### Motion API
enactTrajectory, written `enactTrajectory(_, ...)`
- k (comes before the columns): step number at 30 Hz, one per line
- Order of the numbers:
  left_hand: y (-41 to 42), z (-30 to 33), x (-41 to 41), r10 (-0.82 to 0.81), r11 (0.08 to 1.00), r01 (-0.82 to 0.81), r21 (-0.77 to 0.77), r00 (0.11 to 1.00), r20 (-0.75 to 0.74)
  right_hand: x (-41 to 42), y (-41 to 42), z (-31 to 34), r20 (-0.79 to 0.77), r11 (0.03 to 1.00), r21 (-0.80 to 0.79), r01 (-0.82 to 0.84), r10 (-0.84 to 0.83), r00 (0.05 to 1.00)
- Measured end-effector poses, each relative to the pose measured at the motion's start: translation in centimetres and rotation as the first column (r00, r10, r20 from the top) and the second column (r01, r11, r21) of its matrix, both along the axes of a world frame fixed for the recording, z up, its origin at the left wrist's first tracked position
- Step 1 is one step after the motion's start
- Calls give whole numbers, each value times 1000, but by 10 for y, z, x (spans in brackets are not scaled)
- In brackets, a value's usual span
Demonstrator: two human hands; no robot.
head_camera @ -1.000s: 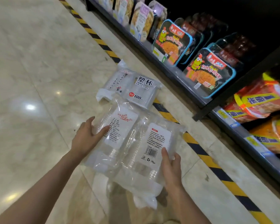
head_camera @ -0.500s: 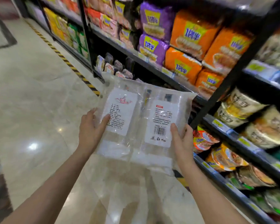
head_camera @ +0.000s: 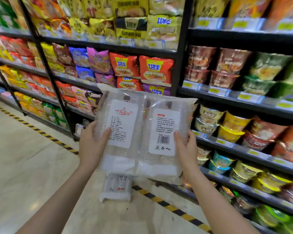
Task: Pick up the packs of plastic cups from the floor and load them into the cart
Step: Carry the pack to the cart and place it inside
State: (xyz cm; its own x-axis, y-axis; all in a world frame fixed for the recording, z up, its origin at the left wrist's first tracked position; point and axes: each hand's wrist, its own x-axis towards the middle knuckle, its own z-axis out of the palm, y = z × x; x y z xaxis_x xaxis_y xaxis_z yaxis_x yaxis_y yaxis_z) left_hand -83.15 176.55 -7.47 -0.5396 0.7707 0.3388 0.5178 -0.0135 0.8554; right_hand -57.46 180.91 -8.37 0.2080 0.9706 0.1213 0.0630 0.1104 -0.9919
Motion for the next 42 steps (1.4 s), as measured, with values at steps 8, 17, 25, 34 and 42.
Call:
enactTrajectory(8,4,52,157,-291,953,289,89,957,2,153,-65,64,25,936,95,338,-342,939)
enactTrajectory(17,-11,66,454,-682,730,670,136,726,84,409,-185,83,79,701,100,706,-713,696)
enactTrajectory(25,-79,56,691,-871,491,863,117,481,100,592,-312,89,103,465,120,877,-884,455)
enactTrajectory(34,-125,47,918,-980,184,981,63,178,87,752,-397,66,10,186,56,981,-983,186)
enactTrajectory(42,-123,41,1132,-992,-73,996,59,-79,102,906,-410,54,22,-76,35,997,-997,-77)
